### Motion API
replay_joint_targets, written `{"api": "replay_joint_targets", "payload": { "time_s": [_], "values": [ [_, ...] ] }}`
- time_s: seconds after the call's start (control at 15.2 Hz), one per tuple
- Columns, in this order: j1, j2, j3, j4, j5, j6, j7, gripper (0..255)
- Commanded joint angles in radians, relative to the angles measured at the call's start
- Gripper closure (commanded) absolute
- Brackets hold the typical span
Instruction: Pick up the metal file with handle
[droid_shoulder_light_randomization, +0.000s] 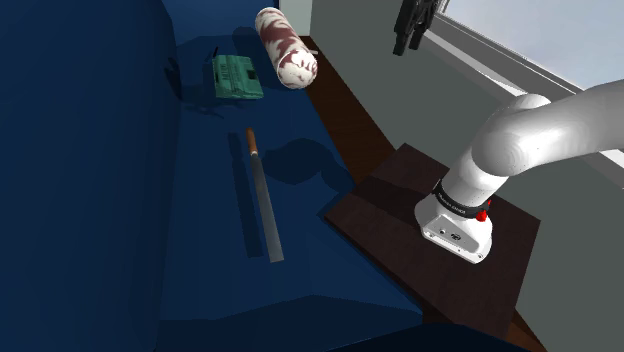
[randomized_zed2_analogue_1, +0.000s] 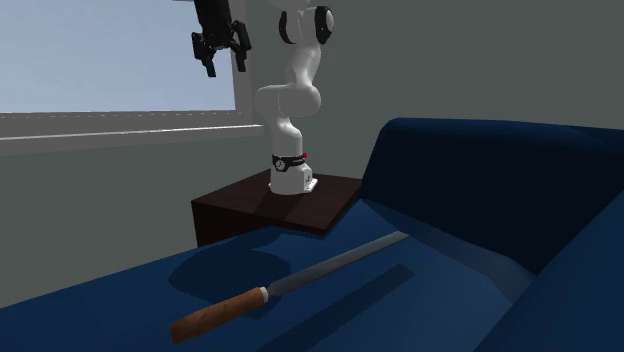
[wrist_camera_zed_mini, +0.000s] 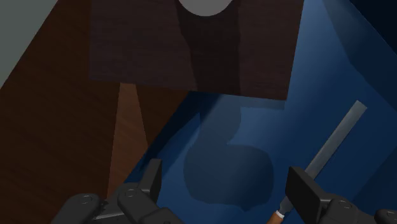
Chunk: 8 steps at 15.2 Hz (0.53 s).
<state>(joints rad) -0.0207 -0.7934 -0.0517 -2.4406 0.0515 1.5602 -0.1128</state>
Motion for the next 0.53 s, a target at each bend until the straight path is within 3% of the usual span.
{"api": "replay_joint_targets", "payload": {
  "time_s": [0.0,0.46],
  "values": [
    [0.000,0.000,0.000,0.000,0.000,0.000,0.000,0],
    [0.030,-0.005,0.148,-0.162,0.119,0.202,0.205,0]
  ]
}}
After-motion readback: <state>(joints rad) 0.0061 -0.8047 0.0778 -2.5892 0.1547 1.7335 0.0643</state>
